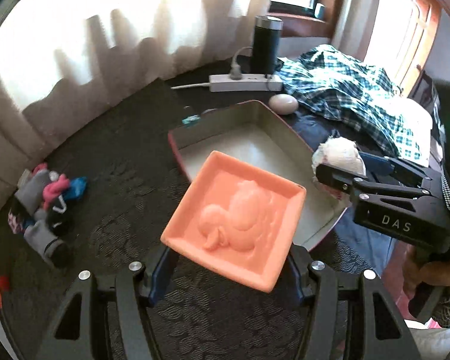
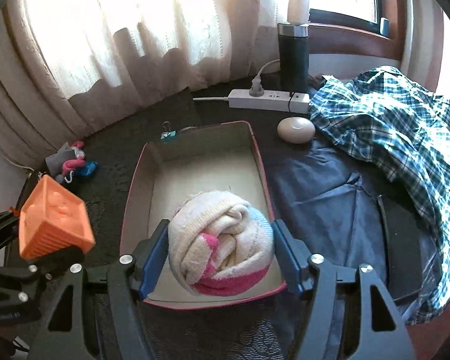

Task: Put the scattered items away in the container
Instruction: 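Carry the block and sock ball into the red box and open both grippers, then withdraw both grippers from the box back toward the toys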

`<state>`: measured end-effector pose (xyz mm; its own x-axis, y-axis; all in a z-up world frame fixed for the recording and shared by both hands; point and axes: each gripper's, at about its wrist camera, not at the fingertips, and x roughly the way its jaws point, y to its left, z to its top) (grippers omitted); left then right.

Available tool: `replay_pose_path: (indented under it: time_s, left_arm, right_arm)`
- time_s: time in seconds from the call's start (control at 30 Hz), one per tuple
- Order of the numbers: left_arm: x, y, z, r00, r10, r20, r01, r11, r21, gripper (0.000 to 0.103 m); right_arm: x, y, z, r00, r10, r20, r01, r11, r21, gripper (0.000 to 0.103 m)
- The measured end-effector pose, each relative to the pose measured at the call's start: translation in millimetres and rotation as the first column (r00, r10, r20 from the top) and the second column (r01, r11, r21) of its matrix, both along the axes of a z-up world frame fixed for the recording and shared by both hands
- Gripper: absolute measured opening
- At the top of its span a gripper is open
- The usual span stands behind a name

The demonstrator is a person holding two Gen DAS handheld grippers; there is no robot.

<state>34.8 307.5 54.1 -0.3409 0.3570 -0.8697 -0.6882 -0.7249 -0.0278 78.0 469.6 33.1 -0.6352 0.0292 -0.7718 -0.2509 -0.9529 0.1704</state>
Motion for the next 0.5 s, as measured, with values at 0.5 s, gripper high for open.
replay_pose_path:
  time_s: [0.5]
  left_arm:
    - [6.1,6.1,8.8,0.999,0.040,-0.029,-0.040,0.999,-0.001,0.076]
  right_arm:
    - [0.8,11.9,7.5,0.999,0.022,-0.049,-0.023,1.000,-0.018,0.071]
